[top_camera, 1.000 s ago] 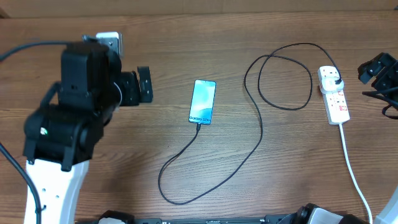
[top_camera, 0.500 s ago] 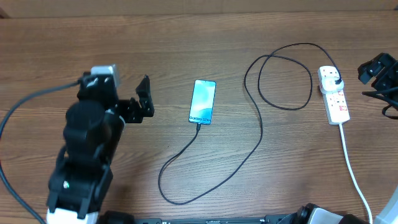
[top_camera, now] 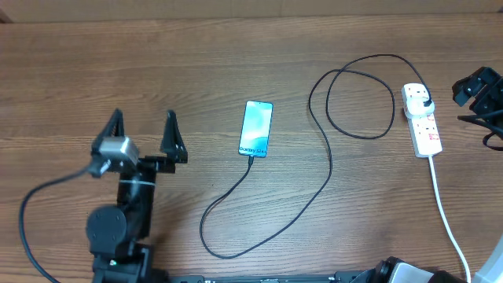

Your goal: Plug charger to phone and switch on socket

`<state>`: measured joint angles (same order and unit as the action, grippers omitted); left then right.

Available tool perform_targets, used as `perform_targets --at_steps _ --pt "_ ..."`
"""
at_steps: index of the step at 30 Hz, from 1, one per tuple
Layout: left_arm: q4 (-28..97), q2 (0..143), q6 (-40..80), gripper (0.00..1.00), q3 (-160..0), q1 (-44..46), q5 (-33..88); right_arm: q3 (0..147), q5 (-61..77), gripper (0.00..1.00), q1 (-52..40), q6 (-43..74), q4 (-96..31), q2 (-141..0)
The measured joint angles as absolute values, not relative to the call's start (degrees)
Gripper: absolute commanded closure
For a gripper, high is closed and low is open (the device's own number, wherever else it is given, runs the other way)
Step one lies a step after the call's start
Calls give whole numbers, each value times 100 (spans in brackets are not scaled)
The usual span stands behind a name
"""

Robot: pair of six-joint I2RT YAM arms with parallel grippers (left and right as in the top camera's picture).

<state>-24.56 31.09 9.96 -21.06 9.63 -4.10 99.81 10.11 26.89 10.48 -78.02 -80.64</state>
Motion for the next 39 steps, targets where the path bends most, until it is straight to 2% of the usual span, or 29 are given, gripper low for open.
perform_targets --at_steps 20,29,39 --pt "-3146 1114 854 1 -248 515 -364 9981 1007 0 2689 1046 -7802 -8064" --pt "-2862 696 762 1 -67 515 -364 9981 1009 0 2689 1048 -7804 -8064" --pt "-1920 246 403 1 -51 515 -364 9981 1011 0 2689 1048 -7802 -8064"
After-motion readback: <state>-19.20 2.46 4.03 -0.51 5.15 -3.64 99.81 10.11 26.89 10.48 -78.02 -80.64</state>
